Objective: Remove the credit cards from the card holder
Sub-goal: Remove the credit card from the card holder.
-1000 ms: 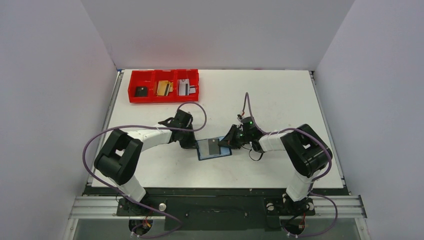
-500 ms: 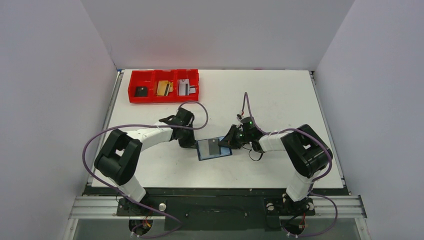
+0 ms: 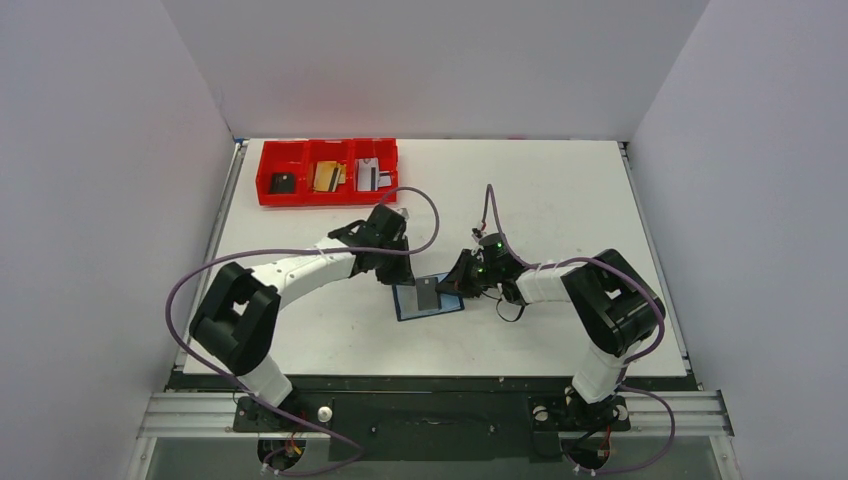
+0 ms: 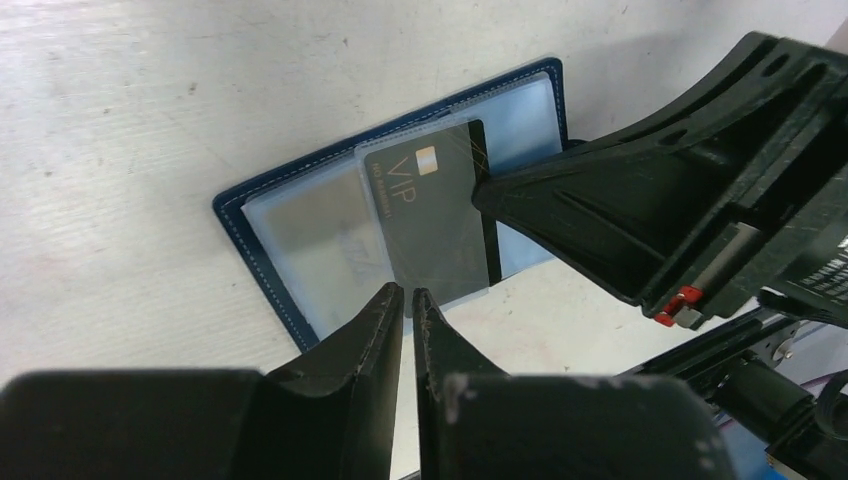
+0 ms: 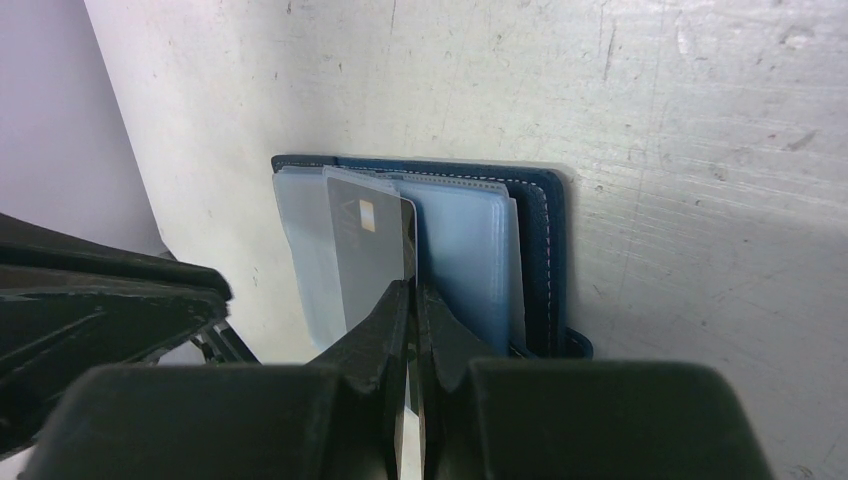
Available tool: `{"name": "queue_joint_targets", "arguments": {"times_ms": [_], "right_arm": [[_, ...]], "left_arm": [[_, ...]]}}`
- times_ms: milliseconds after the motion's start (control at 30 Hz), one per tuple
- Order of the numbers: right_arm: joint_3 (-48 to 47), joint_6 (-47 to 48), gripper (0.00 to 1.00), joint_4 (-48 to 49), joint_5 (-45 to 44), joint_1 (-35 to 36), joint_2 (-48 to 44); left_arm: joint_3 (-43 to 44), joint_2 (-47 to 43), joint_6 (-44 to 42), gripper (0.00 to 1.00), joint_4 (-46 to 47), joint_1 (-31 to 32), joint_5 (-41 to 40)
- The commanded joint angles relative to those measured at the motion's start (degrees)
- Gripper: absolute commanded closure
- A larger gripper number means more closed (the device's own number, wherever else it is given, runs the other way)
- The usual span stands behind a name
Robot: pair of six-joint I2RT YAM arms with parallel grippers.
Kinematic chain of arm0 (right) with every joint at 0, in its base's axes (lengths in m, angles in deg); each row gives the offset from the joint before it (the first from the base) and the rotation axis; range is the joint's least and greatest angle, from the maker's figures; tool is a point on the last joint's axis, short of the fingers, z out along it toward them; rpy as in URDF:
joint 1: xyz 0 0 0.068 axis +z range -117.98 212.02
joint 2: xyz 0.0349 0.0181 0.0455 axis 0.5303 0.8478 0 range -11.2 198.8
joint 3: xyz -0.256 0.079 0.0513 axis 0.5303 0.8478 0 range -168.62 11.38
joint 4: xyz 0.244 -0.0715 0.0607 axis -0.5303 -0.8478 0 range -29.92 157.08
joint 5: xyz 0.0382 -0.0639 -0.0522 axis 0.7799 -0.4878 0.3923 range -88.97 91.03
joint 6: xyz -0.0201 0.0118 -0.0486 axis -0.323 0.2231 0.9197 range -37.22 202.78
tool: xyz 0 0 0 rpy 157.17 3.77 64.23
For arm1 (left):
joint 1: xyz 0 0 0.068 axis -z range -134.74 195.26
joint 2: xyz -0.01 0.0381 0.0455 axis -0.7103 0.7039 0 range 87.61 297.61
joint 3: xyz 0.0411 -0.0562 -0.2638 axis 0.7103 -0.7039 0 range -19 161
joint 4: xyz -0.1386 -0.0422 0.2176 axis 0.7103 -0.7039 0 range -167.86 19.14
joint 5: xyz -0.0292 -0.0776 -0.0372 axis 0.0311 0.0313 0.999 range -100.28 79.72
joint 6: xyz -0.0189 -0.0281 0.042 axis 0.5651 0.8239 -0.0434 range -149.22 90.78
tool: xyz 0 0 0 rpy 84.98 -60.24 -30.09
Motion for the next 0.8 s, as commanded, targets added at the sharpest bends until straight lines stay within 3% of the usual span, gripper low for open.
{"name": "queue_joint_targets", "arguments": {"times_ms": [0,267,767], "right_arm": [[-0.5,2.4,1.00,-3.5,-3.4,0.7,-0.1],[-0.6,2.6,1.00,-3.9,-3.4,0.6,0.1],[-1.1,2.9,1.00,-4.4,-3.4,0.6,0.2]], "left_arm": [[1.5,3.7,-0.3,0.94,4.5,0.7,3.5],[-0.1,6.5,0.6,1.00,8.8,1.3,5.0],[-1.3,8.5,0.5,1.00,4.1,1.5,-1.8]]}}
